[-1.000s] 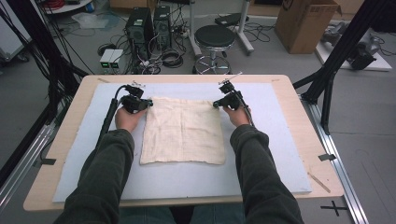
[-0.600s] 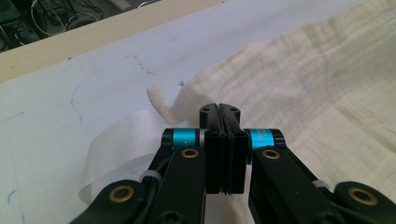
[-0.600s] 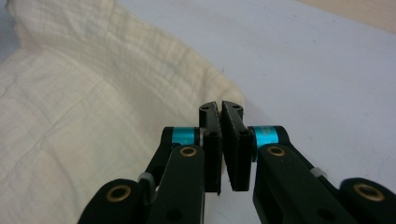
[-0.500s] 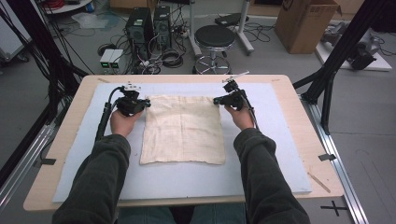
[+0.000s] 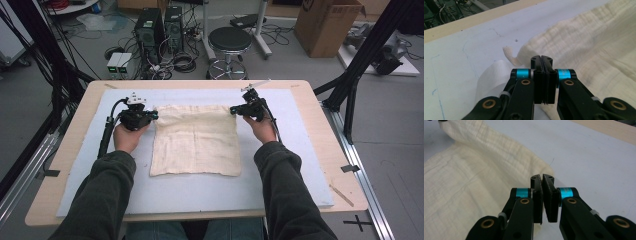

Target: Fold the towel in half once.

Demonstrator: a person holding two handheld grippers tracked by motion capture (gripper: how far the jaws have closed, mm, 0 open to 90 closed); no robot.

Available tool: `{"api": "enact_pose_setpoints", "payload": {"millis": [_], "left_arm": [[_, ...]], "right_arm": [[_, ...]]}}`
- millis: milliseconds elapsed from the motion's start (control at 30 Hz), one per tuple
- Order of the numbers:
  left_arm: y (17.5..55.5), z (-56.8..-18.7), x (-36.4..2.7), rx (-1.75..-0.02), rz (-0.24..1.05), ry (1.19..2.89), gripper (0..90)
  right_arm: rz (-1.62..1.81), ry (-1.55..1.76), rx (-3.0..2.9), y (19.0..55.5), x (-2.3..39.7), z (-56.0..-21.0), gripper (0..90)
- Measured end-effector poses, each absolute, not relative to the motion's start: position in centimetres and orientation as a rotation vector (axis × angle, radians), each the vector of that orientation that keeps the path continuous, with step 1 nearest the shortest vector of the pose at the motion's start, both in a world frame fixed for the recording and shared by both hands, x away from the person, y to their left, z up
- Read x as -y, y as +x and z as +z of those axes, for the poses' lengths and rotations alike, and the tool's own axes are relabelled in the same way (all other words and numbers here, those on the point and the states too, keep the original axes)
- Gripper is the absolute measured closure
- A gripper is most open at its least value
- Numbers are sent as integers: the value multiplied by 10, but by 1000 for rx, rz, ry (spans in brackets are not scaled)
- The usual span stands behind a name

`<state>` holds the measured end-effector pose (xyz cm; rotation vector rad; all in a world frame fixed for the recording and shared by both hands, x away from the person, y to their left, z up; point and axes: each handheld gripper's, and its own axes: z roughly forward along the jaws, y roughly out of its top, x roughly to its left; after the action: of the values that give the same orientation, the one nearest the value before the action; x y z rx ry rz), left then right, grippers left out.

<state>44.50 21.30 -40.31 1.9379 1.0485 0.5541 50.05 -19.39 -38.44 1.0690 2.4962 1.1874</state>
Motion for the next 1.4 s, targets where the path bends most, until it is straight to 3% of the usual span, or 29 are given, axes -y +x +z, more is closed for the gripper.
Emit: {"api": "enact_pose_setpoints", "payload": {"millis": [367,1400], "left_arm": [[428,-393,-206,-970,574,1943,884],[370,-409,-211,-859,567,1998,884]], "right_arm": [[1220,1012,-2511,484,196,-381,869],[1239,887,-2565,427,206,-387,868]]}}
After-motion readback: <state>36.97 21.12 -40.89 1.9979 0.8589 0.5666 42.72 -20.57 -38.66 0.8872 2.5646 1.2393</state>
